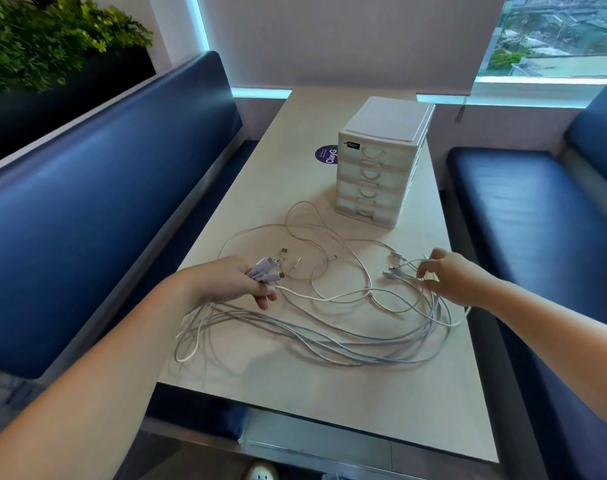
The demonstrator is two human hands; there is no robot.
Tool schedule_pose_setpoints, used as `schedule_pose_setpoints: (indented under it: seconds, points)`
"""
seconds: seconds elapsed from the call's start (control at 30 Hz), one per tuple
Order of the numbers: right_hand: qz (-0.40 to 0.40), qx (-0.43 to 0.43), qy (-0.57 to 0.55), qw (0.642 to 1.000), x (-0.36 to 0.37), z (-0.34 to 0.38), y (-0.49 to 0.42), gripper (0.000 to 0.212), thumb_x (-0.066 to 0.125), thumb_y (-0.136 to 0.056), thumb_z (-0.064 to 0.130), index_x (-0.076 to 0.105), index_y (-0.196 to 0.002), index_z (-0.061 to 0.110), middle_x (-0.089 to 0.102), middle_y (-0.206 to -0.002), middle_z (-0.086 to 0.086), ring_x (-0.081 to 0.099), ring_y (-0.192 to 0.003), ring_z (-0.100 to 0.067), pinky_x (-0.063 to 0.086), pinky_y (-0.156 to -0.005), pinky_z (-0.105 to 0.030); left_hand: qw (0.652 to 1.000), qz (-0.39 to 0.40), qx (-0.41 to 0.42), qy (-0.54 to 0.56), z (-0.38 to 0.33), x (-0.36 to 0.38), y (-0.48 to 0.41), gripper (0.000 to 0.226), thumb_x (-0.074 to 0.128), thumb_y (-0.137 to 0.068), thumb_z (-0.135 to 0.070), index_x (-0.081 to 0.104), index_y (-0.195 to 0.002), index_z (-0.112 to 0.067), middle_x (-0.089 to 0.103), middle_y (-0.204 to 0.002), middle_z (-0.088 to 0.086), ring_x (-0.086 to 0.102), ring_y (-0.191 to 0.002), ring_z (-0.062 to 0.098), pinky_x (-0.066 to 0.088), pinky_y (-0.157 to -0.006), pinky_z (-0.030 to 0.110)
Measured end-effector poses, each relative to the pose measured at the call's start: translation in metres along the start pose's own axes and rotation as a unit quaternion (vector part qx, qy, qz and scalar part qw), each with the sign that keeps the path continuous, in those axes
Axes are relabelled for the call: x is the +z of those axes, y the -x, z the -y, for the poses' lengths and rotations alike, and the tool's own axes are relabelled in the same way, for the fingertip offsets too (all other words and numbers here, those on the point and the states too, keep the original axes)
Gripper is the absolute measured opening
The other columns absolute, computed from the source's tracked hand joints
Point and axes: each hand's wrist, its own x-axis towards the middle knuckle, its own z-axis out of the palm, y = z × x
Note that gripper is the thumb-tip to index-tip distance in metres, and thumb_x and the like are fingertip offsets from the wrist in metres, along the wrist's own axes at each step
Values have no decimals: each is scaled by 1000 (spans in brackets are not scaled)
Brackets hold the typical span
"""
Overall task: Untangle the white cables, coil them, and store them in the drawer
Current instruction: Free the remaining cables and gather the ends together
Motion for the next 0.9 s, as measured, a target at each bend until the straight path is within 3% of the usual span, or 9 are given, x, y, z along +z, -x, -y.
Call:
schedule_pose_setpoints:
  seconds: [0.17,0.23,0.33,0.4,0.47,0.5,0.67,0.8,0.9]
  points:
    - [-6,-45,-42,998,14,24,-7,14,64,-86,21,71,-99,23,54,-95,4,57,-99,-22,43,-84,-29,1000,21,-5,20,0,4,-2,17,59,-97,-28,72,-105,-20,76,-101,-8,55,-104,-8,36,-82,18]
    - [7,-58,-29,998,18,37,-12,17,65,-86,22,69,-102,23,55,-92,9,57,-97,-18,41,-81,-28,1000,9,-8,28,1,4,-4,20,58,-97,-30,72,-107,-19,76,-96,-12,54,-103,-9,36,-85,21]
    - [-3,-55,-35,998,21,55,-19,19,63,-88,23,65,-107,26,60,-98,7,51,-85,-11,31,-62,-13,999,-18,-2,45,3,3,-6,24,58,-97,-31,74,-106,-16,75,-96,-16,55,-110,-4,37,-91,26]
    - [-11,-63,-64,996,26,64,-26,19,65,-87,20,67,-105,26,58,-94,6,53,-85,-14,30,-62,-16,998,-37,7,53,2,4,-5,27,55,-99,-30,75,-103,-12,74,-98,-15,59,-90,-14,37,-94,32]
    - [-10,-71,-88,994,30,72,-35,20,68,-84,18,69,-103,23,55,-92,5,56,-87,-17,33,-68,-22,996,-64,14,59,1,5,-6,28,51,-101,-27,72,-108,-9,72,-82,-10,53,-53,-16,38,-77,27]
    - [-6,-73,-91,993,31,76,-39,20,69,-82,19,70,-102,22,55,-93,3,56,-85,-18,34,-69,-22,995,-79,17,64,1,5,-6,28,49,-102,-26,70,-109,-9,68,-70,-9,50,-45,-13,37,-66,25]
    - [71,-119,-89,986,32,96,-52,32,78,-75,35,70,-102,20,48,-92,4,50,-77,-14,37,-73,-20,988,-117,27,94,3,2,-6,23,47,-103,-26,69,-102,-19,55,-63,-1,47,-40,-7,33,-52,16]
    - [85,-121,-67,987,43,105,-59,12,68,-82,21,70,-94,17,48,-92,2,54,-85,-20,42,-76,-25,984,-129,23,121,7,-3,-5,24,48,-102,-28,70,-99,-19,47,-59,-3,41,-38,-3,30,-51,21]
    - [58,-108,-83,989,40,108,-61,10,58,-90,18,68,-93,20,57,-83,4,61,-82,-20,43,-72,-26,977,-162,15,135,15,-8,-6,25,52,-100,-31,71,-89,-19,40,-54,-9,36,-42,3,26,-47,23]
